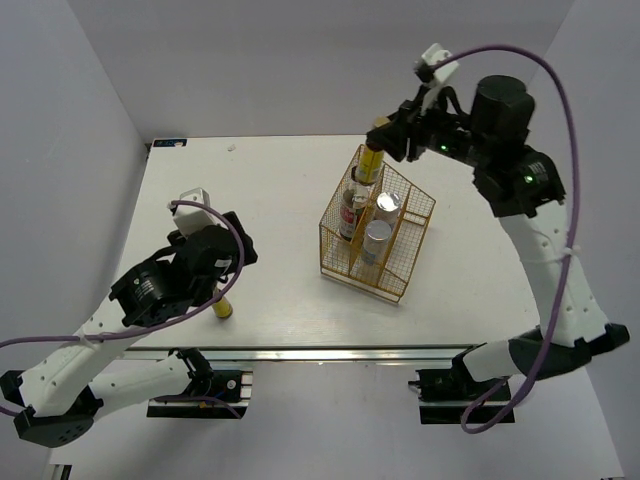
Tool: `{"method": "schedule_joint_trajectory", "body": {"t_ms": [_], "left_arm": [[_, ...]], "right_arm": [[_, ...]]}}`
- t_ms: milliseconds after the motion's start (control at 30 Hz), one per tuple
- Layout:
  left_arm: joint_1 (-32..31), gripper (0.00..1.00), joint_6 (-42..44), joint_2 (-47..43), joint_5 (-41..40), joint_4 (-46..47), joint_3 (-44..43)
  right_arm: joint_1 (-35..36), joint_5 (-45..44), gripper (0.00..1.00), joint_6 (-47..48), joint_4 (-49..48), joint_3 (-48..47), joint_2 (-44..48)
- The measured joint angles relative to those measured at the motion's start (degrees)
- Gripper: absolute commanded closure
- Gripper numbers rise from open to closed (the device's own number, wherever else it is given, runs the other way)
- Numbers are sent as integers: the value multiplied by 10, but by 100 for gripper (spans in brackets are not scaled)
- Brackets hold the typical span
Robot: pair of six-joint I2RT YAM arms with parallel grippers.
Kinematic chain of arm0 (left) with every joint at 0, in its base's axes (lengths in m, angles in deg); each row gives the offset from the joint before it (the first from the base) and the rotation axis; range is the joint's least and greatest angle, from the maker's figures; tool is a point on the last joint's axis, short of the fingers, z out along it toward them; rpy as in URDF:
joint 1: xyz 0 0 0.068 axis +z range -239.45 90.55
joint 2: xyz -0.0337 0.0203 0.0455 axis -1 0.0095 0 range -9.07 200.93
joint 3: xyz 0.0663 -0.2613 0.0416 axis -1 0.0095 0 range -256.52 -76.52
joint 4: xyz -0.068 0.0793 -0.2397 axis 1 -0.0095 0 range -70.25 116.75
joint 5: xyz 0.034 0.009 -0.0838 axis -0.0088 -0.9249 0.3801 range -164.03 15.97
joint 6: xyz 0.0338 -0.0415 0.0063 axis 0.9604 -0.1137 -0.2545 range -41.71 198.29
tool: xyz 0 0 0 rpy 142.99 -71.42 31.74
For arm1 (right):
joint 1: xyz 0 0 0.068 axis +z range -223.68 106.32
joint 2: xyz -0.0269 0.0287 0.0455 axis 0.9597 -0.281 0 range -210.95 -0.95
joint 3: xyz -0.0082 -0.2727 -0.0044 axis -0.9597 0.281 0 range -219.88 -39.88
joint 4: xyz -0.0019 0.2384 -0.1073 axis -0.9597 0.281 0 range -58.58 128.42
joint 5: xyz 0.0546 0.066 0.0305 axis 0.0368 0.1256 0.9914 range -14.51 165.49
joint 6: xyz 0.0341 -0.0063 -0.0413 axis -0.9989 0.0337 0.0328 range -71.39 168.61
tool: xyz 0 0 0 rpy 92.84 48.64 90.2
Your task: Organize the condiment bottles
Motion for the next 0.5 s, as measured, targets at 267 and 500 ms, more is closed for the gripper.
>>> {"method": "schedule_joint_trajectory", "body": {"t_ms": [267, 500], "left_arm": [[0, 10, 1, 21, -2, 0, 0], [0, 10, 4, 28, -2, 0, 0]], "right_arm": [[-45, -49, 100, 45, 37, 83, 126], [-128, -84, 100, 75, 14, 245, 168]]}}
